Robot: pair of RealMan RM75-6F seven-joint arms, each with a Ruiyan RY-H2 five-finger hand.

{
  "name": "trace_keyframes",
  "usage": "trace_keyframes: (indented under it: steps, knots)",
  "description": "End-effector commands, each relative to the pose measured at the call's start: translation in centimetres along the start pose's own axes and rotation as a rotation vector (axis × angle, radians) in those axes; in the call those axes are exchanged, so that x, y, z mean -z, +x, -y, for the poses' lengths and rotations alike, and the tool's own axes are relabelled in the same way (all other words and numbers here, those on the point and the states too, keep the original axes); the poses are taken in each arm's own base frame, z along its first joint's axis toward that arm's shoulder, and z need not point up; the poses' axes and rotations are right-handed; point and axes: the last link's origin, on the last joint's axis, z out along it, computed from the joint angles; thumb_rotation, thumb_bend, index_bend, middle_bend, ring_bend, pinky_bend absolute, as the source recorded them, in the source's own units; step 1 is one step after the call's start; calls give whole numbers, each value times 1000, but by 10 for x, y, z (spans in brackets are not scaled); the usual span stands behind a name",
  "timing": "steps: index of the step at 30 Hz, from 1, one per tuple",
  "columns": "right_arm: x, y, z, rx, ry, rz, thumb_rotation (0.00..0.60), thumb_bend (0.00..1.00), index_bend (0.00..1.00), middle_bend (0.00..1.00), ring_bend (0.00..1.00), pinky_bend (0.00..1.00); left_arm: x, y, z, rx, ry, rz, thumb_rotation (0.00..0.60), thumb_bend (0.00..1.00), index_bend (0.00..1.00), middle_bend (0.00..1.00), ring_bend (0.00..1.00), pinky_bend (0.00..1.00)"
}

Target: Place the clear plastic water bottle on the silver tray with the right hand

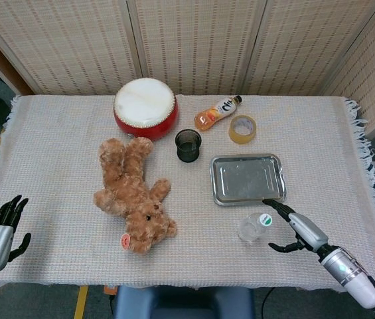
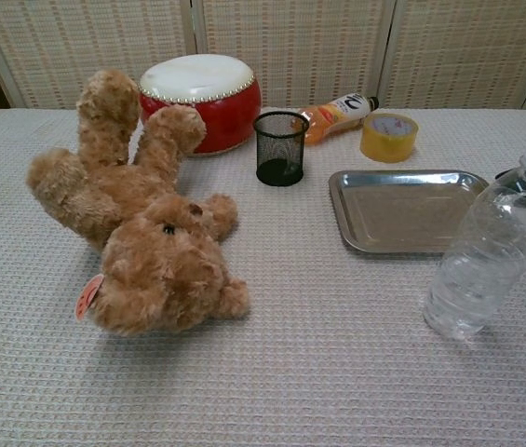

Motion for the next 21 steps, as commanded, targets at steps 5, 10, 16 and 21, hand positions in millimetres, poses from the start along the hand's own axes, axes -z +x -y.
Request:
trace_keyframes:
  steps: [5, 10, 16, 21]
  knots:
    - [-23, -5, 5, -44, 26, 20, 600, 0, 0, 0, 0, 52, 1, 1, 0, 7, -6, -2, 600, 416, 14, 19, 100, 290]
    - [-34, -8, 8, -64, 36, 45, 600, 0, 19, 0, 0, 52, 1, 1, -1, 5, -11, 4, 600, 415, 14, 19, 100, 290]
    - [-45, -10, 8, -88, 48, 57, 600, 0, 105, 38, 0, 52, 2, 1, -1, 6, -17, 10, 600, 416, 14, 21, 101, 291]
    - [-50, -15, 10, -144, 76, 48, 600, 0, 366, 214, 15, 67, 3, 2, -1, 13, -18, 8, 600, 417, 16, 21, 111, 291]
